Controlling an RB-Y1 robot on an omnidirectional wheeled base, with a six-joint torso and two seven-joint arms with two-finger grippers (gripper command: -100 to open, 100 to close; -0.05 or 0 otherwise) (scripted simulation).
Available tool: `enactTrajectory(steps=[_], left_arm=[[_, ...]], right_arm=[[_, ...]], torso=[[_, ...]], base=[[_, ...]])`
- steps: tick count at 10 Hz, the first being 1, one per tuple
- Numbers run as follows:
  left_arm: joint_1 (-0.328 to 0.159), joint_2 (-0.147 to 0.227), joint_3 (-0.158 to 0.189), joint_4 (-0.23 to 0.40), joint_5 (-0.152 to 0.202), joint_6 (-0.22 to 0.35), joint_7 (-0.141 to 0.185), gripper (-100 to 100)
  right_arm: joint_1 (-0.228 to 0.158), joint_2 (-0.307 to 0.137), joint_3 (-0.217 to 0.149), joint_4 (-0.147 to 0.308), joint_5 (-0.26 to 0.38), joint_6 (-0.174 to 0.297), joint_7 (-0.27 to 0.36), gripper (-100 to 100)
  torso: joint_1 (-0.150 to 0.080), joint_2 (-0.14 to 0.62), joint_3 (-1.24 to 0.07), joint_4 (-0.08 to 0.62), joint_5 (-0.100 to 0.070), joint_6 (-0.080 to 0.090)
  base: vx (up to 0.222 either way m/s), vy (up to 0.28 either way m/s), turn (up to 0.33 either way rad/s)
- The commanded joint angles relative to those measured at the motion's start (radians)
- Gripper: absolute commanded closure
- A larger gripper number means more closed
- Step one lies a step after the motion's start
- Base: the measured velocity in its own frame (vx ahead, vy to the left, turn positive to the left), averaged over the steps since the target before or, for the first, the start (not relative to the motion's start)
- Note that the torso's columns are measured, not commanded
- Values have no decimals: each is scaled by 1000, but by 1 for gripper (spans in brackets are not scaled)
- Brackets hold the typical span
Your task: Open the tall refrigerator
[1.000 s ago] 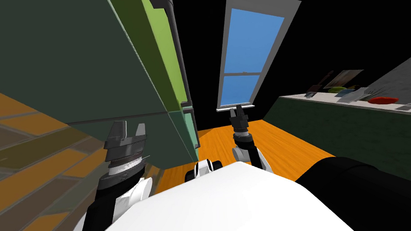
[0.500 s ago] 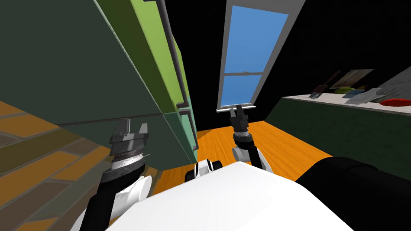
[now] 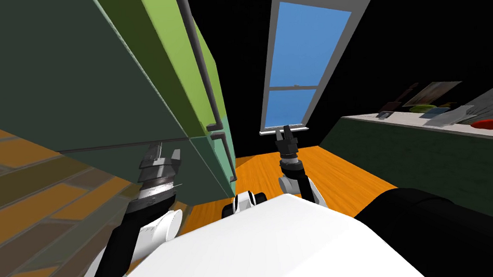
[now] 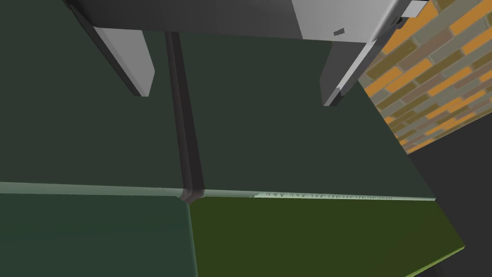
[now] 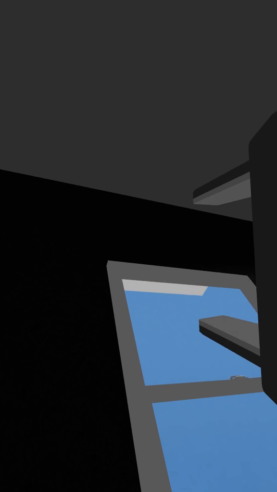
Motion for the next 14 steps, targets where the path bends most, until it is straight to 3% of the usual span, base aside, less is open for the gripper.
enactTrajectory(steps=[1,5,12,14], left_arm=[[-9,3,3,-1,20,76,11,-100],[-22,11,7,7,49,177,27,-100],[-35,21,11,16,79,300,44,-100],[-43,28,14,19,100,364,55,-100]], right_arm=[[0,0,0,0,0,0,0,0],[0,0,0,0,0,0,0,0],[0,0,0,0,0,0,0,0],[0,0,0,0,0,0,0,0]], torso=[[0,0,0,0,0,0],[0,-5,-3,-3,1,3],[-7,-19,-12,-10,1,11],[-8,-21,-13,-12,1,12]], base=[[37,-80,47],[33,-69,41],[19,-50,33],[29,-62,48]])
